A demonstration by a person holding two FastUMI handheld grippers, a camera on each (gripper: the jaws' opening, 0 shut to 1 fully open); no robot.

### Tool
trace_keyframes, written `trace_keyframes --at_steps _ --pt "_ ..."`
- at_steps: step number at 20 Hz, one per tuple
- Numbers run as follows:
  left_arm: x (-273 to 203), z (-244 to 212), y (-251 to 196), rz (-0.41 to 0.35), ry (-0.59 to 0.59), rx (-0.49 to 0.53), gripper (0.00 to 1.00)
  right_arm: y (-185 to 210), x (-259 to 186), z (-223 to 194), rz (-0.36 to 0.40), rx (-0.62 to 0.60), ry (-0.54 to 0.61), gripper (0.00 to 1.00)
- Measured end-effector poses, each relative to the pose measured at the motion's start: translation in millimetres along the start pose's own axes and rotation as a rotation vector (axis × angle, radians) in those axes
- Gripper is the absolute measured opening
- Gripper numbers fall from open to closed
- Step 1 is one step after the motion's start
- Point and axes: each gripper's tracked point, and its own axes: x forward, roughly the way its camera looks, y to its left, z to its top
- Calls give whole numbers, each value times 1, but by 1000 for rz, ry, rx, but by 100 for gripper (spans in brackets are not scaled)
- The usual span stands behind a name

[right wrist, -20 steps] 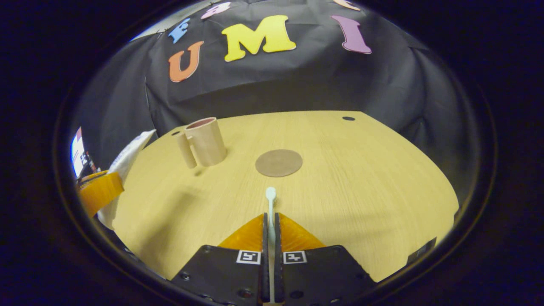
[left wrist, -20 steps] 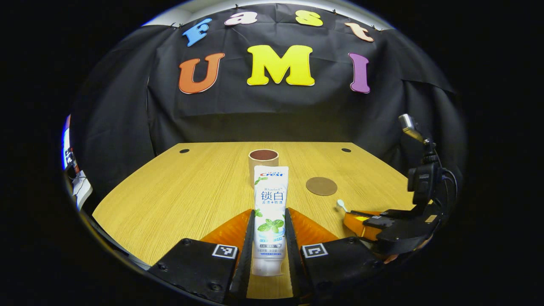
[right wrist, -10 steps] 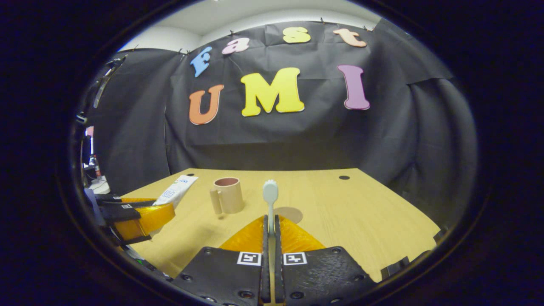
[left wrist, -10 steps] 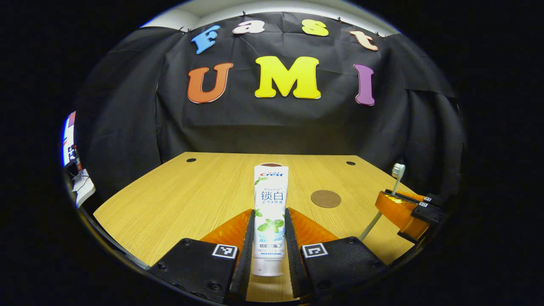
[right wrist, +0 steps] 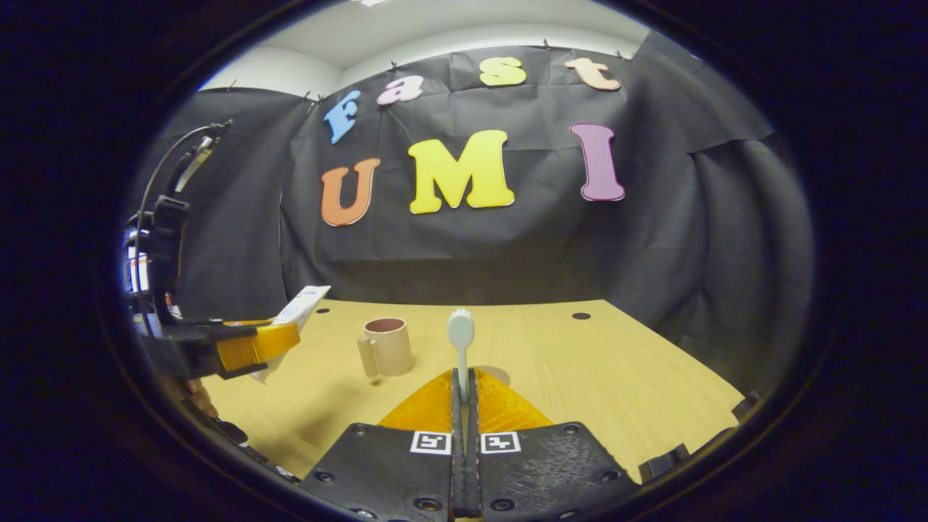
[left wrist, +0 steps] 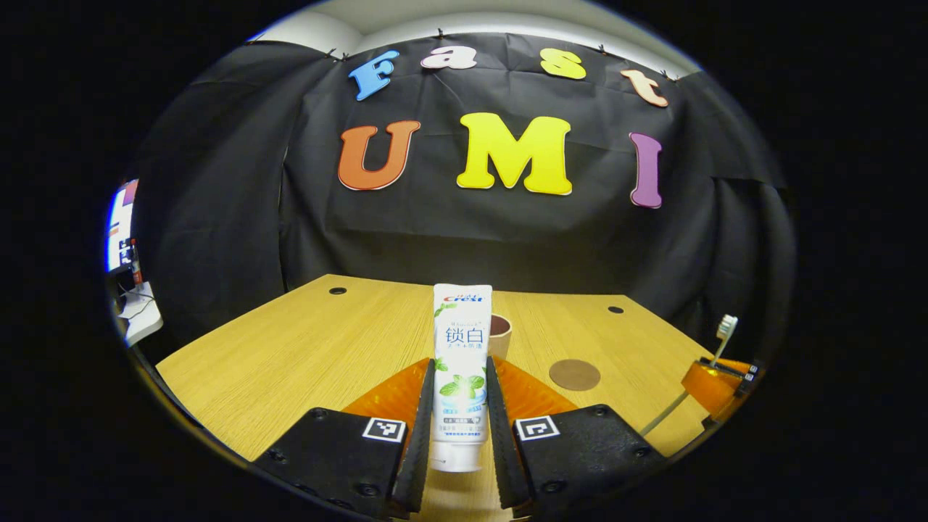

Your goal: Put the toothbrush and toothpaste on the desktop into the cup, then pick up the cup and place it on the coaster on the desktop.

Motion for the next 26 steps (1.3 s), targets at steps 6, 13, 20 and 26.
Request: trace_keyframes --at_steps 6,13,20,26 --pt "78 62 1 -2 -159 2 41 -11 1 5 -12 5 -2 0" --pt "155 63 -34 -158 -160 -38 43 -16 1 7 -24 34 2 0" --pt "181 41 -36 -165 -97 -31 44 -16 3 5 -14 63 31 1" --pt "180 34 -37 -160 -72 -35 45 -17 3 3 -18 57 40 0"
